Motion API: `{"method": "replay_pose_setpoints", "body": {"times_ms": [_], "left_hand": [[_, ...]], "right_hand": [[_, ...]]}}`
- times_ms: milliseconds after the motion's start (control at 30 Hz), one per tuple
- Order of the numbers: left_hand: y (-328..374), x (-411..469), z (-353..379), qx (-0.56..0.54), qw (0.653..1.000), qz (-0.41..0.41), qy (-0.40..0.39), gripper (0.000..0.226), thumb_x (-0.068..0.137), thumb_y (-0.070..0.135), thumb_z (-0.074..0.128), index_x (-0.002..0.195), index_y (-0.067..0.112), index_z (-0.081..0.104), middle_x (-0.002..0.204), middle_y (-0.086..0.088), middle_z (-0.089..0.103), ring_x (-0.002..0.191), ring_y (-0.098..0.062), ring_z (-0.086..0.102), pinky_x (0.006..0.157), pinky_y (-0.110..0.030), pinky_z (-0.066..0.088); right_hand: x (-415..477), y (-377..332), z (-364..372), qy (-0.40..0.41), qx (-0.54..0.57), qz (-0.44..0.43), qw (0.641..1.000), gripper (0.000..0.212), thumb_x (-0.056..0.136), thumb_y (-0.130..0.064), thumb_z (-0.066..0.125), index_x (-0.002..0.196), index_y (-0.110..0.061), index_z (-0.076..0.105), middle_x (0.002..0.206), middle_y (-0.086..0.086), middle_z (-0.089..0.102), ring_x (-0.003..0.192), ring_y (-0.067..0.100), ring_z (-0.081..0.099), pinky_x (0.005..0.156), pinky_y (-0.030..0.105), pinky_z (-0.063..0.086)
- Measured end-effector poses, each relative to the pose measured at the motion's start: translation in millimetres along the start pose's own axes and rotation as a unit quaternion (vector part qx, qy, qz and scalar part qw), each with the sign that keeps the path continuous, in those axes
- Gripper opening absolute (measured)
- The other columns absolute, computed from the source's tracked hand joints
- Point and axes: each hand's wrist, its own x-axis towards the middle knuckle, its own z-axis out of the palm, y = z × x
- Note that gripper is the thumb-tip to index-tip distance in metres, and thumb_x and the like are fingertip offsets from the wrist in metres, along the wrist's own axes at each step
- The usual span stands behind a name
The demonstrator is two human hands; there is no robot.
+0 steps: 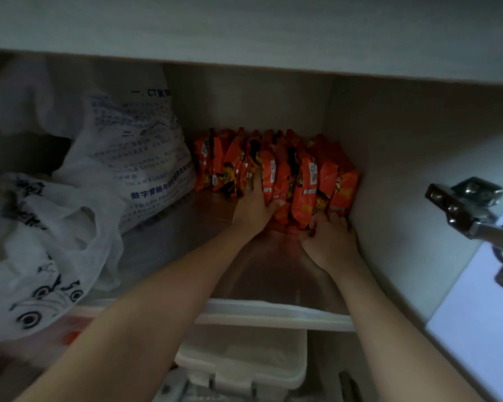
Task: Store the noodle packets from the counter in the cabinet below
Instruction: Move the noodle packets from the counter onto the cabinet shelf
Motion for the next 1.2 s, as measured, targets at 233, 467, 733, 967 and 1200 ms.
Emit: {"method": "replay_pose_setpoints", "body": {"times_ms": [233,467,733,967,1200], "left_hand": [[9,-36,-70,-0.029,0.997,-0.023,-0.064,0.115,0.075,0.047,0.071,0.148,0.024,-0.014,0.159,-0.001,-0.005,0.147,-0.018,0.001,0.12,-0.039,0.01],[52,-162,-227,0.22,0.941,0.065,-0.25,0.046,0.091,0.028,0.057,0.135,0.025,0.045,0.136,0.013,0.039,0.123,0.001,0.037,0.104,-0.011,0.025],[118,-210,-381,0.255,0.954,0.153,-0.034,0.033,0.08,0.052,0.048,0.075,0.03,0.072,0.069,0.016,0.069,0.068,0.003,0.063,0.062,-0.017,0.048],[144,-150,-505,0.286,0.894,0.162,0.305,0.04,0.087,0.037,0.045,0.06,0.015,0.065,0.057,-0.006,0.062,0.058,-0.025,0.056,0.058,-0.032,0.042],[69,-80,-587,0.398,0.897,-0.051,0.186,0.029,0.089,0.033,0.051,0.068,0.015,0.06,0.078,-0.007,0.064,0.076,-0.026,0.056,0.066,-0.031,0.044]], "right_hand": [[-7,-2,-12,-0.025,0.026,-0.004,0.999,0.039,0.087,-0.038,0.051,0.118,-0.016,0.054,0.13,0.011,0.049,0.123,0.031,0.041,0.104,0.045,0.032],[-35,-18,-36,-0.031,0.05,-0.014,0.998,0.029,0.092,-0.035,0.05,0.11,-0.016,0.06,0.126,0.012,0.053,0.116,0.031,0.05,0.098,0.042,0.041],[-127,-157,-98,-0.081,0.148,-0.3,0.939,0.008,0.089,-0.021,0.056,0.095,-0.026,0.058,0.101,-0.007,0.055,0.082,0.007,0.055,0.071,0.03,0.049],[-176,-317,-255,0.069,0.184,-0.628,0.753,0.008,0.084,-0.011,0.057,0.09,-0.016,0.06,0.083,-0.005,0.056,0.077,0.009,0.05,0.067,0.031,0.047],[-93,-432,-304,0.128,0.078,-0.59,0.793,0.011,0.087,-0.012,0.053,0.093,-0.013,0.063,0.081,-0.007,0.053,0.08,0.011,0.045,0.07,0.029,0.042]]}}
